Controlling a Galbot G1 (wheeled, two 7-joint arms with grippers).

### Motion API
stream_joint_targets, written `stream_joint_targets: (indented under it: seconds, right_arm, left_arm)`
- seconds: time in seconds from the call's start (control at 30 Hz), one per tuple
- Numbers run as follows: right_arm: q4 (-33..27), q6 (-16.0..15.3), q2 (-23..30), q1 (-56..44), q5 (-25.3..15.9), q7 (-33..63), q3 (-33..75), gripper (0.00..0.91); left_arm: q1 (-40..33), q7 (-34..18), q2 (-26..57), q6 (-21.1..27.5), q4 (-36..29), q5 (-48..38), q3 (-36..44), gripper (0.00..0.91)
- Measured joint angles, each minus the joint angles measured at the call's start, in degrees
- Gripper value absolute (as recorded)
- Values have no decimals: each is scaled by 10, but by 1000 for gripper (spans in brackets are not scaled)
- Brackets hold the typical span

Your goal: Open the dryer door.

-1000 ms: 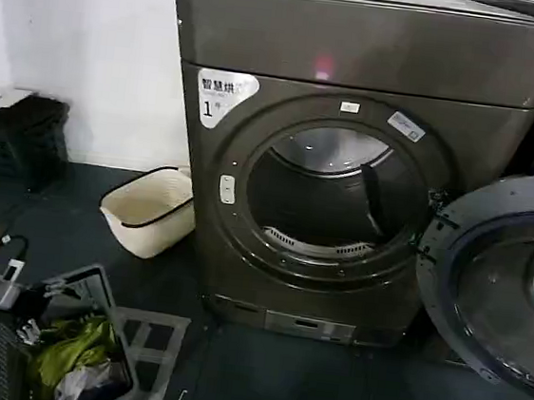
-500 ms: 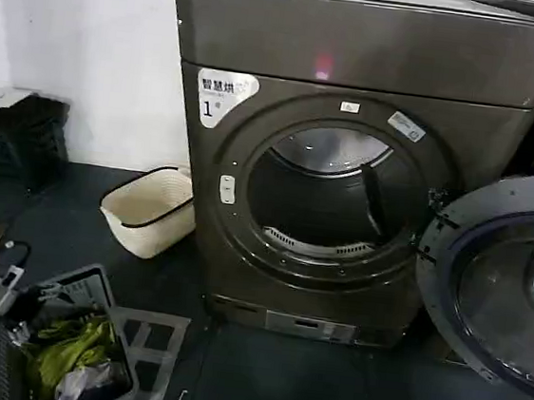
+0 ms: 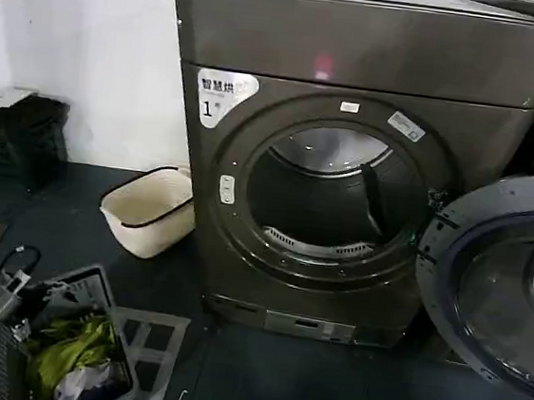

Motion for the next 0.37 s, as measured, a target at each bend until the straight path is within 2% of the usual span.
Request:
stream_joint_targets:
  seconds: [0.37]
  right_arm:
    - [3, -1, 2, 0, -1, 0, -1, 907]
  left_arm:
    - [-20, -2, -12, -3, 2, -8, 18, 907]
